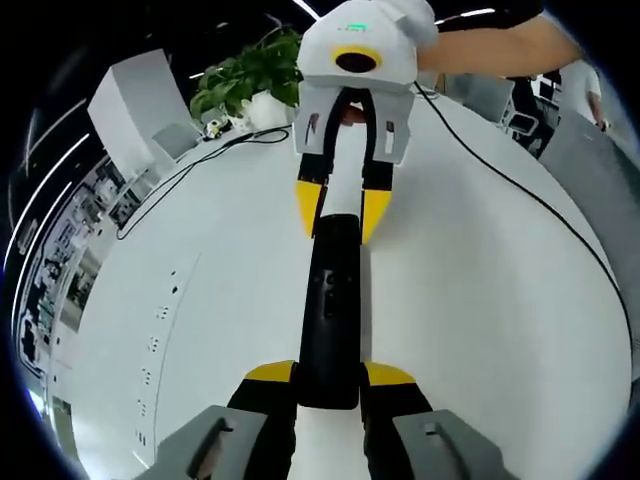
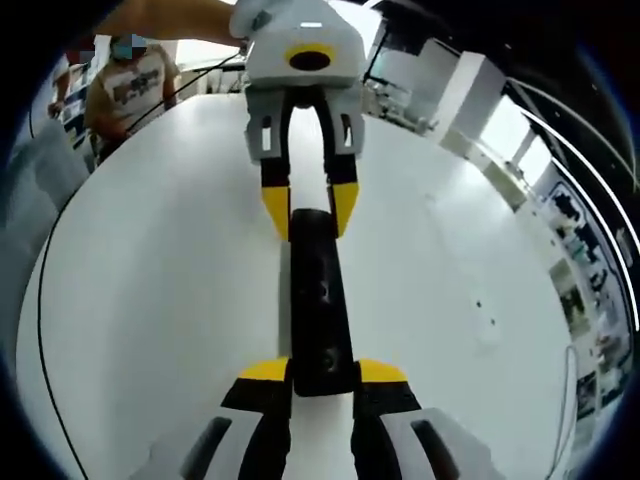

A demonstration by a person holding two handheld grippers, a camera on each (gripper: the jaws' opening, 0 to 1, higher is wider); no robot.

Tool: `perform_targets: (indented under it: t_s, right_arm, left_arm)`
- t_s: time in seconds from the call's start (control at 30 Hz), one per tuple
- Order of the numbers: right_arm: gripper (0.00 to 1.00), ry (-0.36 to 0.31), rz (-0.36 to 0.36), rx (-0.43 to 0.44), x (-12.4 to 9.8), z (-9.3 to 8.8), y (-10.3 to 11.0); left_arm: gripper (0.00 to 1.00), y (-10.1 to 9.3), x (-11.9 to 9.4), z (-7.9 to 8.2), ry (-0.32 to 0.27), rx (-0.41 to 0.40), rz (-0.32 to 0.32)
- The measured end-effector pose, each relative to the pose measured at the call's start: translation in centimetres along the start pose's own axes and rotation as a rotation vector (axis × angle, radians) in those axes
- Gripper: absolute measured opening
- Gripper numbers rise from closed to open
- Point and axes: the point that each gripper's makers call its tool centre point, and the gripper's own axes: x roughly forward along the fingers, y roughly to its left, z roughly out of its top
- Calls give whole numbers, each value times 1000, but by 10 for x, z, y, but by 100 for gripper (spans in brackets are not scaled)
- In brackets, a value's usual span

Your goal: Press the specified remote control buttons in sequence, fully releasing each button before pressing the next.

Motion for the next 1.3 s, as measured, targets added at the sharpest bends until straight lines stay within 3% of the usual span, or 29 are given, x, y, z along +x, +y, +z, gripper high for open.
perform_targets:
  t_s: [0.67,1.13,1.3]
  right_arm:
    - [21,-24,19,43,5,-1,5]
    - [20,-35,17,2,5,1,7]
    - [28,-65,0,9,3,7,7]
  left_arm:
    - [24,-2,1,-2,-11,-5,-16]
    - [24,0,0,-2,-34,-11,-19]
    - [29,6,-1,-6,-52,-38,-8]
